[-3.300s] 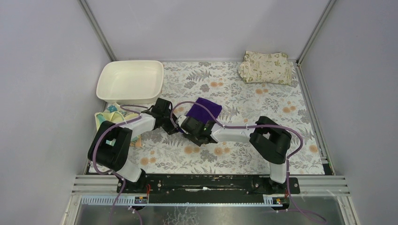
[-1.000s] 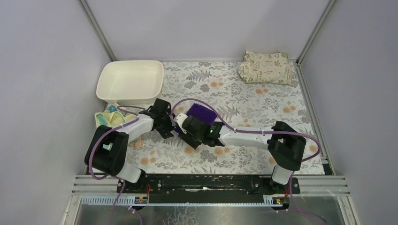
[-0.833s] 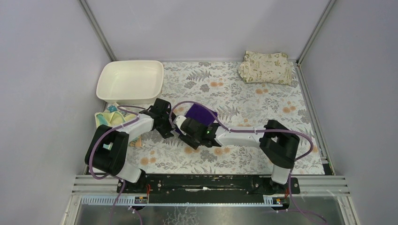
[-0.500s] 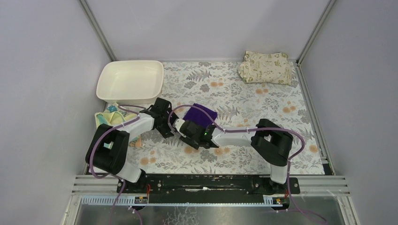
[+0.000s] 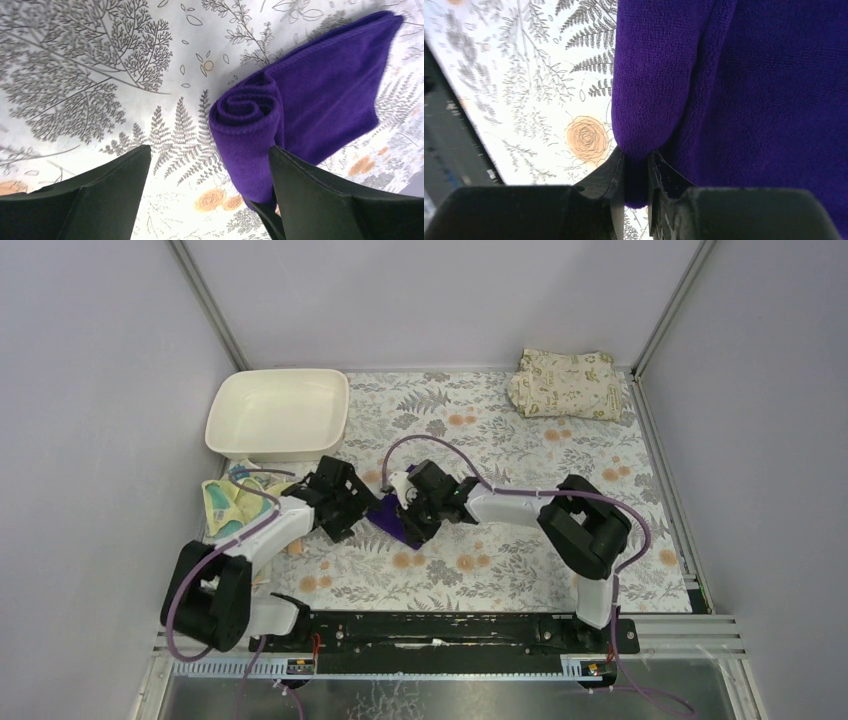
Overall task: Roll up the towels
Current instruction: Roll the towel at the center of the board.
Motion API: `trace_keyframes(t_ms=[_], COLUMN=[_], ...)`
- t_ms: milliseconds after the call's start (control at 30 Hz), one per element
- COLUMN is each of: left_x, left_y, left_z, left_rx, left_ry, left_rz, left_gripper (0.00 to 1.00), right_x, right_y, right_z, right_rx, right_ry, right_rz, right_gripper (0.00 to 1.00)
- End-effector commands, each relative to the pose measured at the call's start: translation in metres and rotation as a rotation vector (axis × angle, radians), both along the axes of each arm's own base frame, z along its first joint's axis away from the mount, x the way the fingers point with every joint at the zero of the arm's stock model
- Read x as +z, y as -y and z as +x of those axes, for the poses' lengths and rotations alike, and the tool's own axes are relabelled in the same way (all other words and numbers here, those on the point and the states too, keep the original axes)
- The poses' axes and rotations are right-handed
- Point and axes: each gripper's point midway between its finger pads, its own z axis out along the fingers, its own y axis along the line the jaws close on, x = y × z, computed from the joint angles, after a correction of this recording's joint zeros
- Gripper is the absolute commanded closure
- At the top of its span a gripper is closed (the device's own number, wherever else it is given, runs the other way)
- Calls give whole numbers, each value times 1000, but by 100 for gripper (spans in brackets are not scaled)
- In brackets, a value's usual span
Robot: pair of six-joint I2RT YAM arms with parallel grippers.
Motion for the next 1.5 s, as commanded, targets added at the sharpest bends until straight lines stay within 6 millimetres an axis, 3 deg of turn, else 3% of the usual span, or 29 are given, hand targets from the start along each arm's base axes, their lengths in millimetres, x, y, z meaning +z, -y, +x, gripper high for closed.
trace_keyframes(t_ms=[0, 200, 467, 633, 733, 933, 1167, 1300, 1467], left_x=[12, 23, 21, 11, -7, -40, -47, -50, -50], left_y=[-21, -14, 9, 15, 13, 8, 1, 0, 0], left_z=[-14, -21, 2, 19, 20, 13, 8, 7, 6], left_rx=[23, -19, -75, -75, -56, -26, -14, -17, -18], left_ry=[29, 71, 109, 100, 32, -96, -135, -149, -154], left_rz=[69, 21, -64, -62, -34, 12, 54, 65, 66], left_gripper=[11, 6, 7, 11, 17, 24, 25, 25, 25], right_x=[9, 12, 1, -2, -3, 12, 49, 67, 75], right_y=[-11, -9, 3, 6, 7, 19, 40, 34, 17], right_z=[-31, -20, 4, 12, 18, 33, 51, 50, 37], right_rx=[36, -34, -115, -143, -162, -214, -282, -269, -201], right_ry=[-360, -600, -760, -782, -754, -570, -116, 149, 366], right_rz=[159, 293, 311, 307, 290, 233, 87, 4, -55], right_gripper=[83, 82, 81, 80, 78, 57, 42, 39, 37])
